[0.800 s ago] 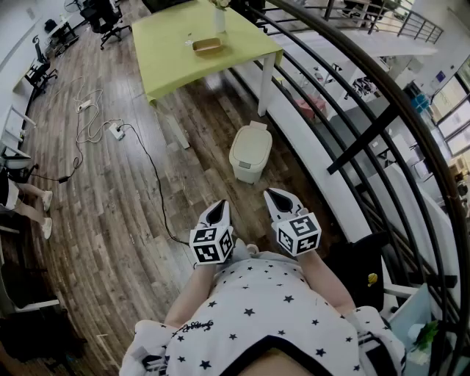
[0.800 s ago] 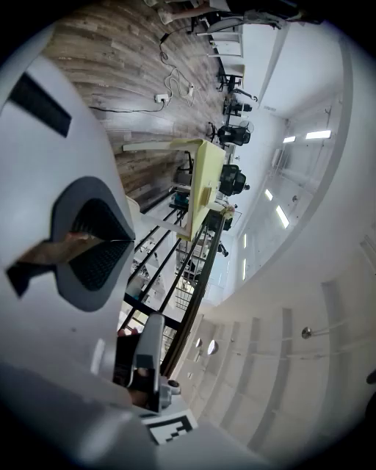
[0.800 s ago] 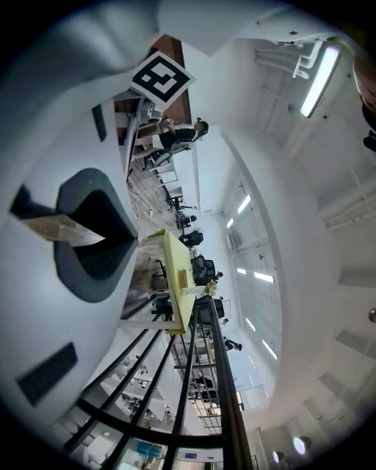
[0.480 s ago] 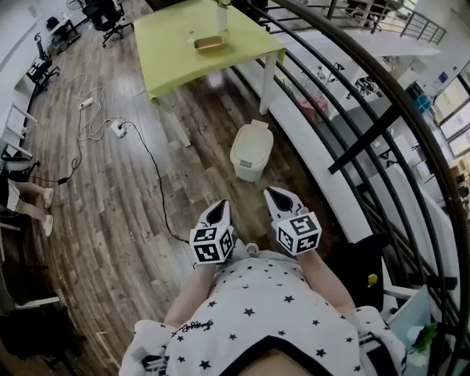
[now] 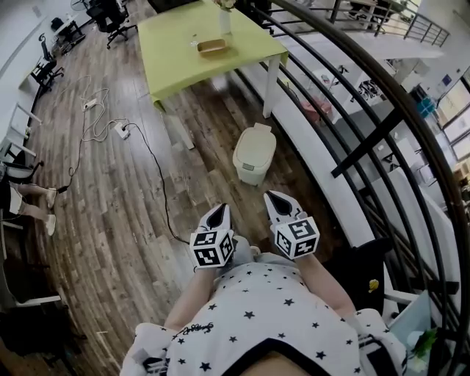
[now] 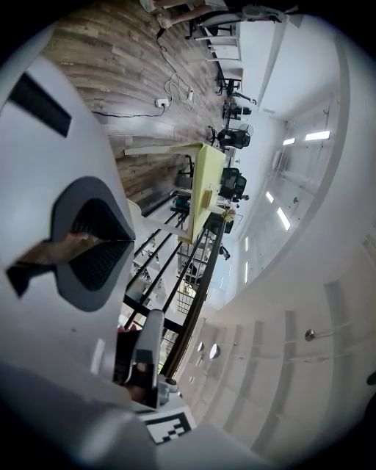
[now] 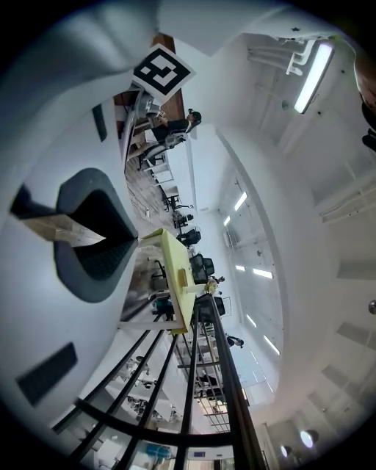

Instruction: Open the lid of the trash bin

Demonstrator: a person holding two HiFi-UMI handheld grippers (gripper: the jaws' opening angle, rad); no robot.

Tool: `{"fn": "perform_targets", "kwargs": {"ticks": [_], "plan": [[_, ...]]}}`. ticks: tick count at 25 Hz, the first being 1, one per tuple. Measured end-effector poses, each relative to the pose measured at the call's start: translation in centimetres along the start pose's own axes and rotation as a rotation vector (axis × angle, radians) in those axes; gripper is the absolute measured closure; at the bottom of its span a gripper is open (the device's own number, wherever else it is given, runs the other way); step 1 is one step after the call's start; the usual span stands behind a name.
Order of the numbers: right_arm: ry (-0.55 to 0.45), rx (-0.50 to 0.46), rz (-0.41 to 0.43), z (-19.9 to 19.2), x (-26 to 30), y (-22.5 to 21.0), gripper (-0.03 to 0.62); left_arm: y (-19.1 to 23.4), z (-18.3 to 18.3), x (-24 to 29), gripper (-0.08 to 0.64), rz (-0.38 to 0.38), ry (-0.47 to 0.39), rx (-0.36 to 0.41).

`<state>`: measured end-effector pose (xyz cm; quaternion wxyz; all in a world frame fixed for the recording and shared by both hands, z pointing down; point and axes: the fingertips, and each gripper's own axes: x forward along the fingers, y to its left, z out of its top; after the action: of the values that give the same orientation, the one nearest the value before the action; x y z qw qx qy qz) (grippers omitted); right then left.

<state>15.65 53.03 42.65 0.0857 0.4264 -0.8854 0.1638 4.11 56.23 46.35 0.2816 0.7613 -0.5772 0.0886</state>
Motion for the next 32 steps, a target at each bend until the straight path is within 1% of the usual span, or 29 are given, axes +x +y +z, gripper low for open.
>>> {"fn": "perform_targets", "kwargs": {"ticks": [9, 15, 21, 26, 32], "plan": [[0.017, 0.033, -0.001, -0.5, 0.6, -0.3, 0.598, 0.5, -0.3, 0.8, 0.545, 0.002, 0.023, -0.007], [0.047, 0.047, -0.009, -0.8, 2.7, -1.5, 0.598, 1.6, 0.8, 3.0, 0.545, -0.002, 0.040, -0.002], [0.053, 0.026, 0.009, 0.5, 6.0, -1.8, 0.598, 3.6, 2.7, 5.3, 0.545, 0.010, 0.042, -0.016], [0.065, 0.023, -0.003, 1.6, 9.5, -3.4, 0.598, 5.7, 4.2, 8.5, 0.545, 0.015, 0.065, -0.025], [0.066, 0.048, -0.041, 3.7, 13.4, -5.1, 0.598, 7.5, 7.8, 12.4, 0.545, -0.021, 0.090, 0.003]]}}
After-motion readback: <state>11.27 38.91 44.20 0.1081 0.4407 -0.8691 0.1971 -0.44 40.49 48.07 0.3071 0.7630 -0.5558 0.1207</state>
